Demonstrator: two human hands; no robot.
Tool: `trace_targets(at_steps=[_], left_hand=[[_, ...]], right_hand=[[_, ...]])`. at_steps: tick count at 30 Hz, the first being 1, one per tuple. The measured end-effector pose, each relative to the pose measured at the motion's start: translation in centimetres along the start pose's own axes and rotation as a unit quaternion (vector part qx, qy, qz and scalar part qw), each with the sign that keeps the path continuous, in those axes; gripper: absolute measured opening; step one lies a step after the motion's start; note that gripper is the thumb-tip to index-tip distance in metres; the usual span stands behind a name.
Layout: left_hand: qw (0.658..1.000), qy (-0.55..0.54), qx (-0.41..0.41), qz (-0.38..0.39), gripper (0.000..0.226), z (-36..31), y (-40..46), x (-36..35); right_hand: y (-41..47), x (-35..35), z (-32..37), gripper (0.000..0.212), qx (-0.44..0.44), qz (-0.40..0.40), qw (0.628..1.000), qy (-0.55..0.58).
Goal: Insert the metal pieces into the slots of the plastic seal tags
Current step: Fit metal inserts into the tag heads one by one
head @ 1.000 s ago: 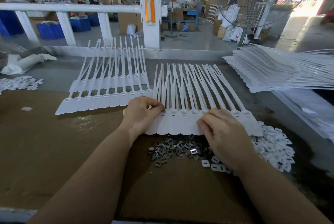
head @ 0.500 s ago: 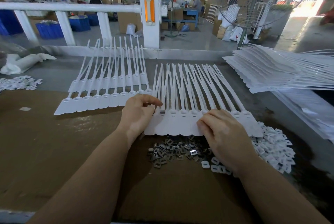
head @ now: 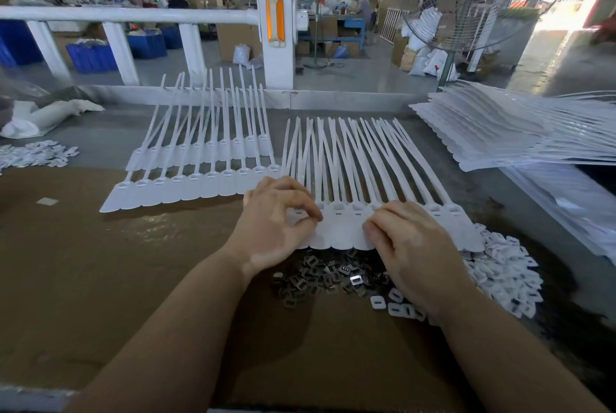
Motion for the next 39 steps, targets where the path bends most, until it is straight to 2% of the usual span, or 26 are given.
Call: trace_targets(at_steps=[4,10,24,29,35,39], left_hand=[[0.995,0.035,-0.06,0.073,0.011,-1.5,-0.4,-1.3],[0.98,0.074,-0.119,0.14,0.009,-2.6,-1.0,-2.6],[0.972,0.098,-0.157,0.146,0.002,-2.9,-1.1,-3.4],[0.977,0.067,-0.133,0.151,0.005,-2.5,-1.0,-3.3],[0.99,0.025,-0.088,0.111,0.017,-2.0,-0.4,-2.3],[0.986,0.03,-0.089,0.141,0.018,-2.0,-0.5,-2.8]], right_hand=[[0.0,0.0,0.0,0.015,0.002,-0.003,1.0,0.0],[0.1,0.1,0.0,0.013,0.005,-0.001,1.0,0.0],[0.0,0.1,0.1,0.013,0.009,-0.007,1.0,-0.004],[0.0,0.0,0.0,0.011,0.012,-0.007,1.0,-0.007],[0.0,0.0,0.0,0.013,0.015,-0.014,1.0,-0.009],[0.0,0.0,-0.1,0.011,0.014,-0.011,1.0,-0.01]])
Point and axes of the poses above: each hand's wrist, its own y-axis towards the middle knuckle, its own x-axis out of the back of the hand, z = x × y, the point moved 8 cm from there along y, towards the middle knuckle, and after that the axes turned 4 degrees about y, right-handed, at the moved point
